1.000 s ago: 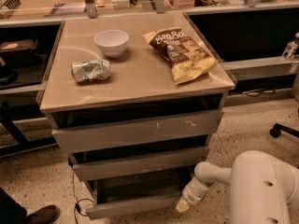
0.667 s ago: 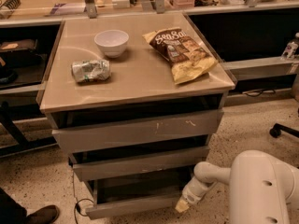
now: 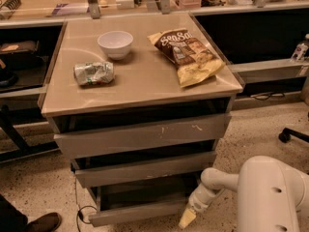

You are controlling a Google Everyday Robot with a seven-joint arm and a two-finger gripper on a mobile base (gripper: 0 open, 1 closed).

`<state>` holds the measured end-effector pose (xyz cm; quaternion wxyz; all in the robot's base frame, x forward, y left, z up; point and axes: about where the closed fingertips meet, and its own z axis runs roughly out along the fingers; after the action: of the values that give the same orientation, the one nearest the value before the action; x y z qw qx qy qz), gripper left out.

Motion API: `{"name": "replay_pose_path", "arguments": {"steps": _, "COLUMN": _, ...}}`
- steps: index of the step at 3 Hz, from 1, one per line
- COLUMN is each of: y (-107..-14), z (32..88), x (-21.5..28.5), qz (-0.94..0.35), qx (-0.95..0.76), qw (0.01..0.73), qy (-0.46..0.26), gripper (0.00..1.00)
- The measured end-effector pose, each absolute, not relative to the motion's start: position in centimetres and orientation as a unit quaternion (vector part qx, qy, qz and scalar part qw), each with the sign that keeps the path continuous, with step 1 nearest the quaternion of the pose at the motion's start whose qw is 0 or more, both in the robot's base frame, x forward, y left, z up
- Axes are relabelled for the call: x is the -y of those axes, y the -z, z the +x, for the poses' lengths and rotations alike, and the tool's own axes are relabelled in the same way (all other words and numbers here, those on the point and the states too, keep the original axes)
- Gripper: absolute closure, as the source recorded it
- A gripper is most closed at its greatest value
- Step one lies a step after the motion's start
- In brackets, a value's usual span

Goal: Close bottom drawer

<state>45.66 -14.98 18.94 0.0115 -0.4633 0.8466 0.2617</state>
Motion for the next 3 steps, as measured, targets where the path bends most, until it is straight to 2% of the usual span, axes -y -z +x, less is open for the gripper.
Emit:
{"name": "replay_pose_path", "arguments": {"steps": 2, "y": -18.94, "z": 45.65, "x": 14.98, "qz": -0.463, "qx": -0.847, "qw": 0.011, "qy": -0.262, "gripper": 0.0}}
{"name": "replay_pose_path", "arguments": {"steps": 3, "y": -18.94, "z": 45.64, "x": 14.97, "qz": -0.463, "qx": -0.847, "qw": 0.011, "qy": -0.262, "gripper": 0.19}}
